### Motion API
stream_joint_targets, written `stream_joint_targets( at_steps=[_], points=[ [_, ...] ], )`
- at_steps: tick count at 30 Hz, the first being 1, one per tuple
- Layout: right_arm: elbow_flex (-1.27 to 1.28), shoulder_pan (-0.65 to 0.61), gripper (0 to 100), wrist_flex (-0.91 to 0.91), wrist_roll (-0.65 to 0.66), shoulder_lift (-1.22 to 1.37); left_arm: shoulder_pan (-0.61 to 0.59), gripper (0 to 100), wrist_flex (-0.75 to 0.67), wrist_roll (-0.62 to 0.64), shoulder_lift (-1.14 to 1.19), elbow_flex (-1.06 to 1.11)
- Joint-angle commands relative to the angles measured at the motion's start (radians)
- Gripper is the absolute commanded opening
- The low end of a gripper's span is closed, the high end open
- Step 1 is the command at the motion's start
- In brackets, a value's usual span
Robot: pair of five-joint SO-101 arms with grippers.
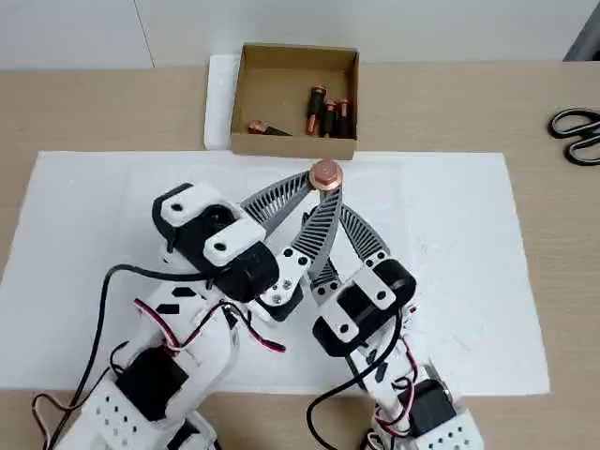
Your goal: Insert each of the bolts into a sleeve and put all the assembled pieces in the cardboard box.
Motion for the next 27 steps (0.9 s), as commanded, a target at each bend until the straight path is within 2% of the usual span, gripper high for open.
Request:
stream_joint_targets(
  at_steps=[1,7,11,19,22,27],
  points=[
    [-0.017,0.013,0.5,-0.024,0.006,-0.019,-0.003,1,0.089,-0.006,0.014,-0.087],
    [-0.017,0.013,0.5,-0.027,0.006,-0.019,-0.003,1,0.115,-0.003,0.014,-0.104],
    [-0.021,0.013,0.5,-0.027,0.006,-0.019,-0.003,1,0.048,-0.003,0.014,-0.091],
    [-0.025,0.013,0.5,-0.028,0.006,-0.019,-0.006,1,-0.058,-0.008,-0.060,0.084],
    [-0.025,0.013,0.5,-0.028,0.006,-0.019,-0.058,1,-0.110,-0.009,-0.124,0.173],
    [-0.025,0.015,0.5,-0.030,0.006,-0.019,-0.094,1,-0.063,-0.002,-0.241,0.262]
  ],
)
